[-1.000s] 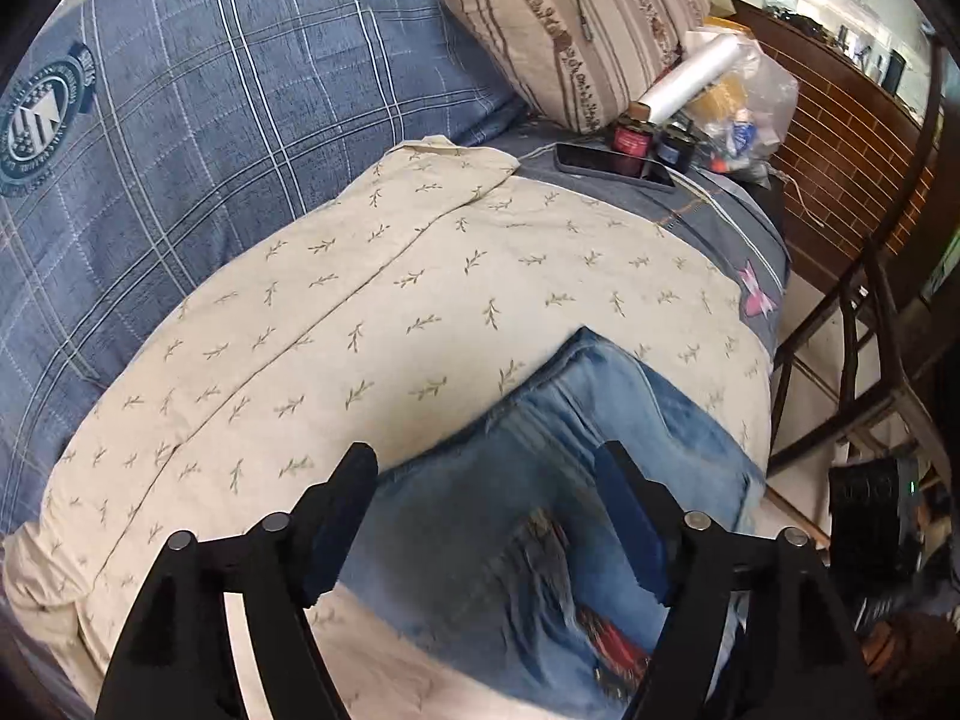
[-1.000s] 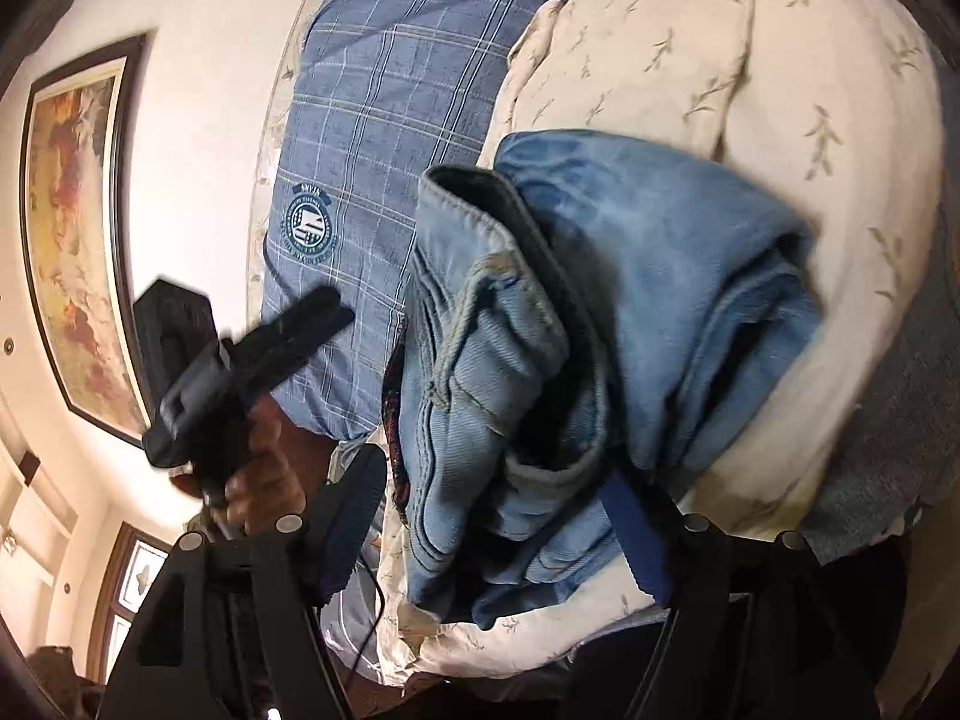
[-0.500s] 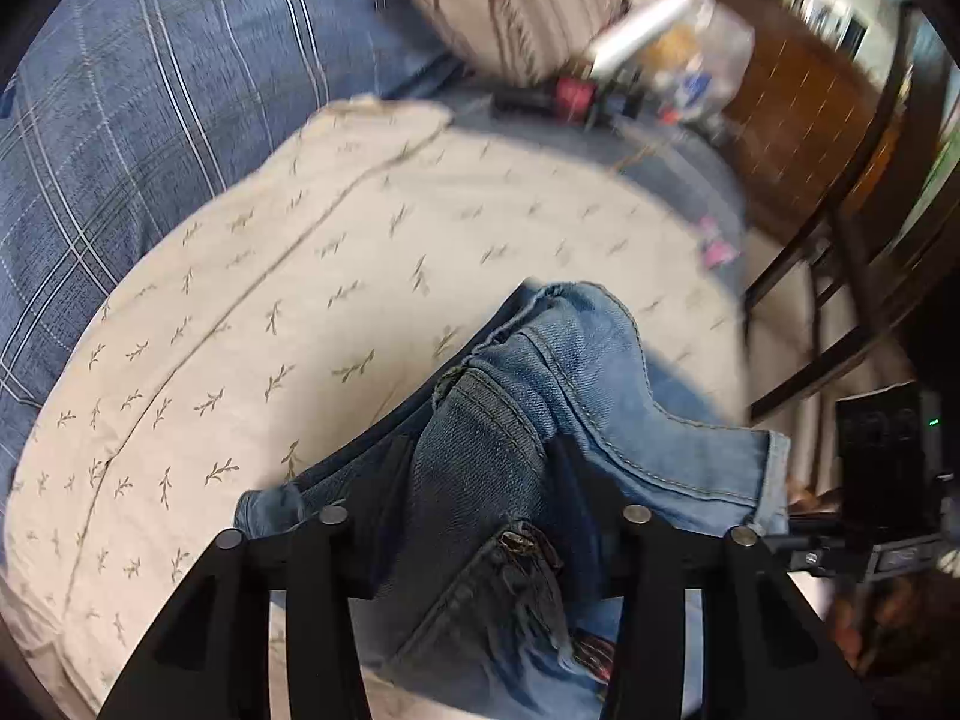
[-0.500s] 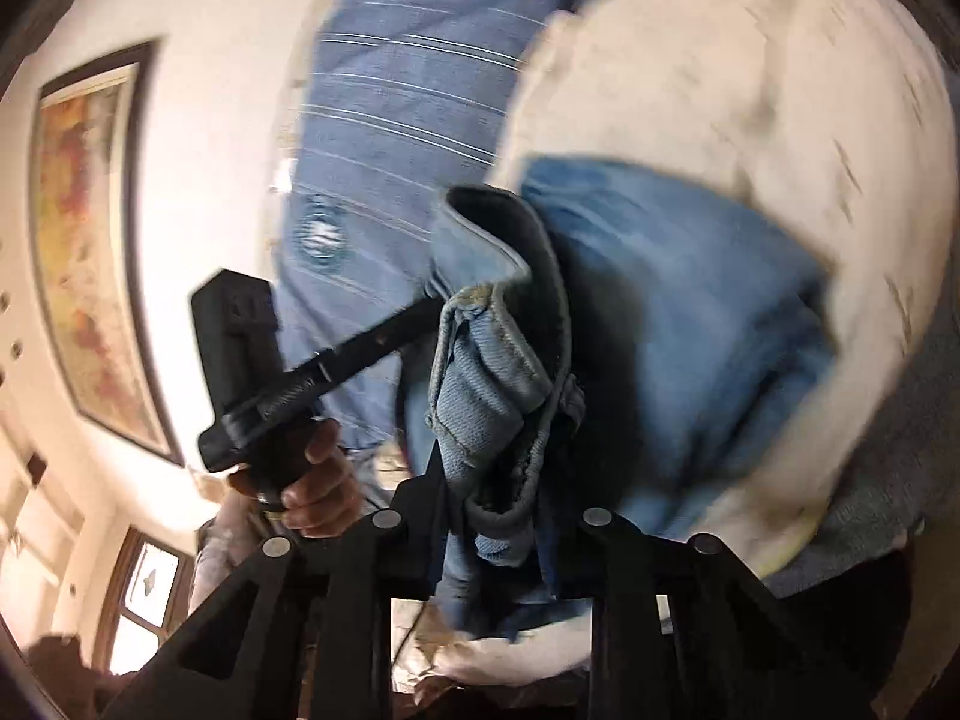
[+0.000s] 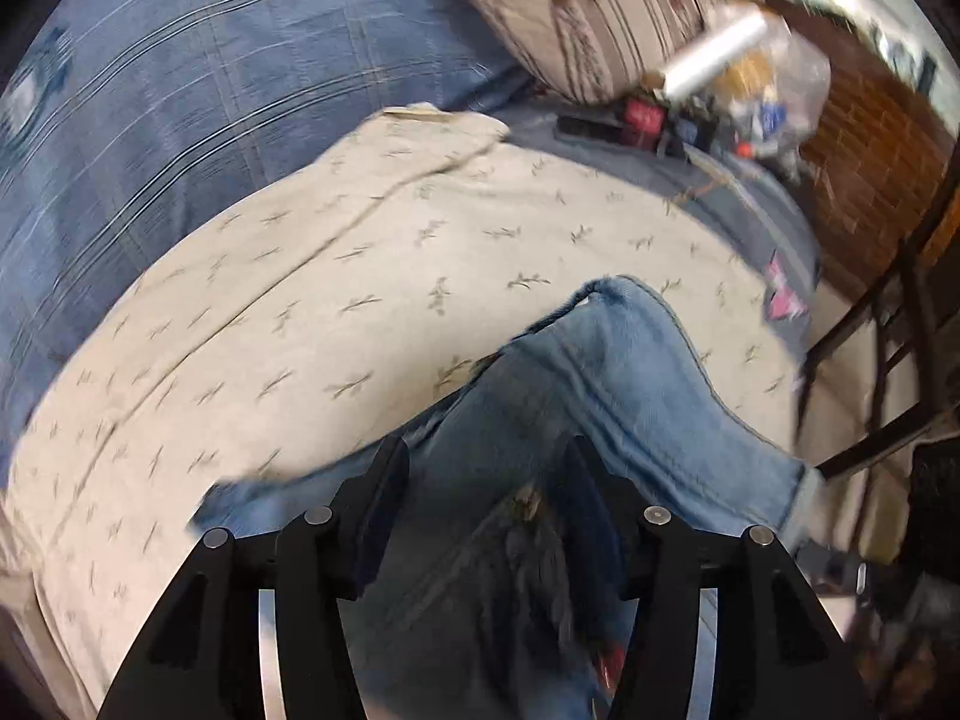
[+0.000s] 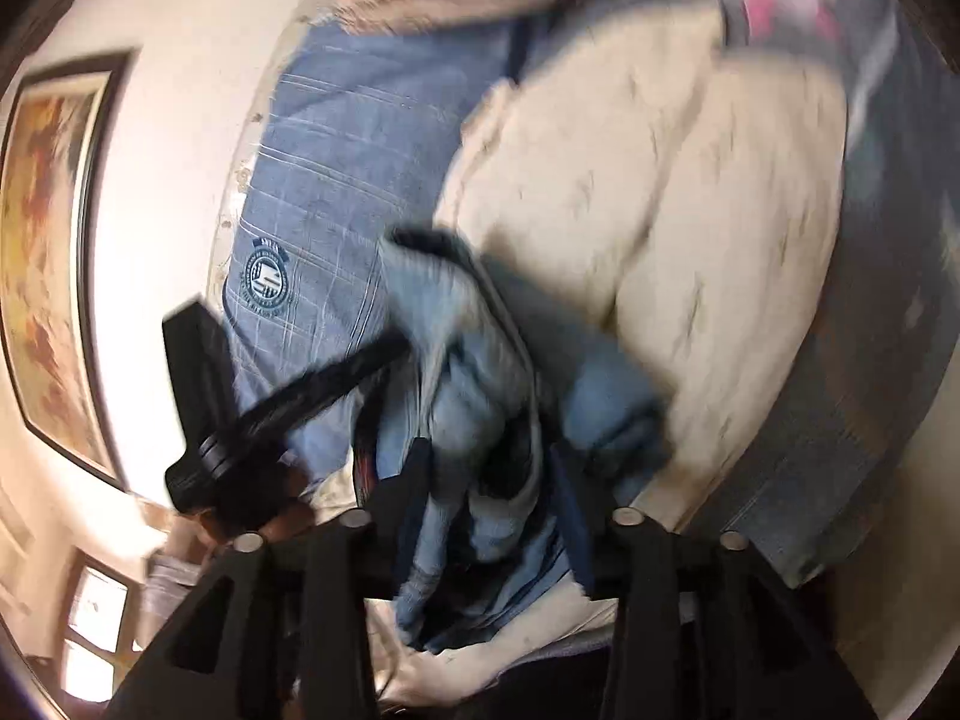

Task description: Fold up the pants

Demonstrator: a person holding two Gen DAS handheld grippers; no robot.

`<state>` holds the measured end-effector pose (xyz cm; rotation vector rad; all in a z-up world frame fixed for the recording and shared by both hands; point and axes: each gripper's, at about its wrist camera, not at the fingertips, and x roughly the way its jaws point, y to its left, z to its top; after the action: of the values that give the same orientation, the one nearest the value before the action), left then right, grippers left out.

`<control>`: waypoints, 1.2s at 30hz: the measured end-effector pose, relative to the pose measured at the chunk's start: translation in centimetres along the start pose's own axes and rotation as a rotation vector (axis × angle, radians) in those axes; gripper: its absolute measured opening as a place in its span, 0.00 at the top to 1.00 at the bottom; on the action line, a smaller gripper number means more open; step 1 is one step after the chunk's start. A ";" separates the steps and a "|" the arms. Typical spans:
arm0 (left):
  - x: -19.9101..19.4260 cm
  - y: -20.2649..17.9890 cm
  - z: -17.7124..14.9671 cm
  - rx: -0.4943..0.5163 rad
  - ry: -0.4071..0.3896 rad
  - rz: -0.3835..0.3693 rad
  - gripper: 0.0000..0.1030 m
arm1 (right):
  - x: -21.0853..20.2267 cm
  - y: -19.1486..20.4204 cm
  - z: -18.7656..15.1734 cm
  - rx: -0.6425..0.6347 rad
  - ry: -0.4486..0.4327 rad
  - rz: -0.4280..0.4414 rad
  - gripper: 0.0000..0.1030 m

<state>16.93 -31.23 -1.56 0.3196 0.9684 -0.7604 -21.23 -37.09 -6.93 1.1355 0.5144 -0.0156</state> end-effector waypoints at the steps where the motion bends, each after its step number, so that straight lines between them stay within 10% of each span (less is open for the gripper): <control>1: -1.7 1.4 -0.4 -0.066 -0.017 -0.030 0.47 | -1.3 0.4 0.8 -0.024 -0.063 -0.037 0.43; 5: -5.4 6.8 -3.4 -0.374 -0.068 0.033 0.36 | -1.8 2.5 4.2 -0.075 -0.122 -0.057 0.34; 12: -1.2 9.4 -8.5 -0.643 0.088 -0.077 0.37 | 8.4 8.4 6.3 -0.352 0.065 -0.174 0.23; 13: -1.2 9.4 -8.4 -0.654 0.083 -0.068 0.40 | 10.3 8.7 6.3 -0.388 0.102 -0.231 0.37; 14: -1.8 9.2 -8.0 -0.653 0.054 -0.076 0.54 | 11.3 9.2 6.3 -0.415 0.132 -0.223 0.72; 15: -2.2 9.0 -7.7 -0.644 0.036 -0.073 0.58 | 11.4 9.8 6.4 -0.450 0.141 -0.197 0.79; 21: 0.5 7.4 -5.7 -0.584 0.038 0.098 0.53 | 13.3 6.9 7.4 -0.461 0.151 -0.330 0.76; 36: -1.4 6.1 -5.7 -0.569 0.034 0.120 0.53 | 9.0 6.6 7.1 -0.383 0.148 -0.300 0.53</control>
<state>17.23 -23.10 -4.00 -0.1059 1.1422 -0.3467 -8.81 -38.19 -2.55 0.6815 0.7807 -0.0901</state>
